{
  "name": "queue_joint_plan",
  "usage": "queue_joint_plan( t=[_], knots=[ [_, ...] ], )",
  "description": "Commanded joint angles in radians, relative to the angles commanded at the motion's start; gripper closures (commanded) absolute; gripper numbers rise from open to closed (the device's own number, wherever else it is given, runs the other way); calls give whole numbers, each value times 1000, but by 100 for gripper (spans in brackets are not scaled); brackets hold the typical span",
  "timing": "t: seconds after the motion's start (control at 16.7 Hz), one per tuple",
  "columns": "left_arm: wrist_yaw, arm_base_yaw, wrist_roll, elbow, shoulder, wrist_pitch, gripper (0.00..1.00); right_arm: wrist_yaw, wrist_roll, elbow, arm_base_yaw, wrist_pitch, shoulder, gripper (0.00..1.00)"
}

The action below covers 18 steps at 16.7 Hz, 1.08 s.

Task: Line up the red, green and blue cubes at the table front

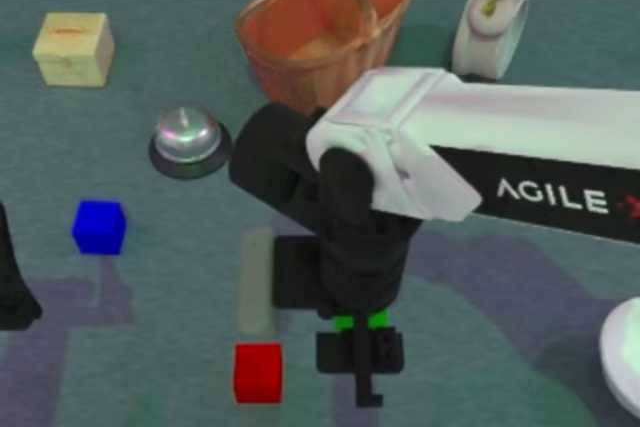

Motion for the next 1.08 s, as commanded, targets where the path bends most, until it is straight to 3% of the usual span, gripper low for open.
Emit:
queue_joint_plan(
  t=[0.42, 0.72, 1.08],
  knots=[
    [0, 0, 0, 0, 0, 0, 0, 2, 0, -137, 3, 212, 70, 100],
    [0, 0, 0, 0, 0, 0, 0, 2, 0, -156, 4, 239, 81, 100],
    [0, 0, 0, 0, 0, 0, 0, 2, 0, -156, 4, 239, 81, 55]
  ],
)
